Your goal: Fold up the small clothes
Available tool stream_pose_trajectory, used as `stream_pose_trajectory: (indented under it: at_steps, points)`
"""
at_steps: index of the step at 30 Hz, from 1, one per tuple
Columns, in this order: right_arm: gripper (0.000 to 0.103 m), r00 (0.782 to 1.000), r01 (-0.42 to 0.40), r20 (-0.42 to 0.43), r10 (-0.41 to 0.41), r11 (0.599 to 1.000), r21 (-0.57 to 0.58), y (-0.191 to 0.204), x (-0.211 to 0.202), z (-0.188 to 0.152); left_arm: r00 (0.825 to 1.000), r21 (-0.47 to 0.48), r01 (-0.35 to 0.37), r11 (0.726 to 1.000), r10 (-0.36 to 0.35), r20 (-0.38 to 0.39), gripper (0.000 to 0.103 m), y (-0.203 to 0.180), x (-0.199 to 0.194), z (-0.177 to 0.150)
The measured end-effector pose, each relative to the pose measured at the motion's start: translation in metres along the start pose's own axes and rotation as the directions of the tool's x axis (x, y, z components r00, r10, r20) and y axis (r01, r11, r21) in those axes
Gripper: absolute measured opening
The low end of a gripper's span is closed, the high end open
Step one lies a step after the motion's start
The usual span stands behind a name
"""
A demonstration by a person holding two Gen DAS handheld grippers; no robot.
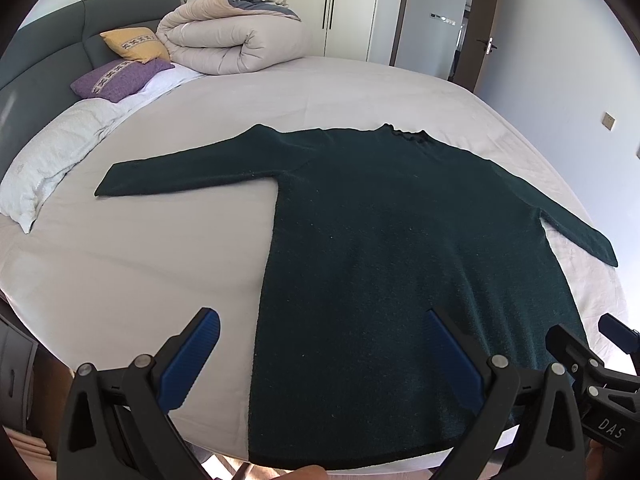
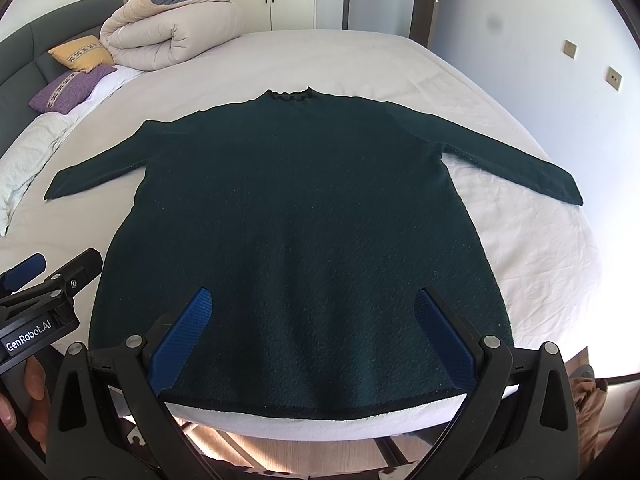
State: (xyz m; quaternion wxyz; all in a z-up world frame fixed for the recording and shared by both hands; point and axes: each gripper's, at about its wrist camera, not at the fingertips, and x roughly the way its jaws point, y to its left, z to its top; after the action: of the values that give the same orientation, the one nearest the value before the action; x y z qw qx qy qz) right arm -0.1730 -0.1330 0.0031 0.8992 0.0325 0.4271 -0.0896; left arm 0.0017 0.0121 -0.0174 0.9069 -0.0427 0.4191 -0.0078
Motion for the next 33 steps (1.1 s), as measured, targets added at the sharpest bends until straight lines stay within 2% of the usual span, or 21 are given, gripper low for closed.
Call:
stream_pose_trajectory:
  at_steps: [15,33]
  points:
    - [0.103,1.0,-0.001,-0.005,0.001,1.0,-0.002,0.002,0.004,-0.005,1.0,-0.006,0.001,1.0,-0.001,-0.005,0.103,0.001,0.001,-0.002]
    - [0.103,1.0,0.005,-0.028,-0.005,1.0,-0.017,0.01,0.012,-0.002,0.999,-0.06,0.05,0.997,-0.051,-0.011,0.103,0.02,0.007,-0.003]
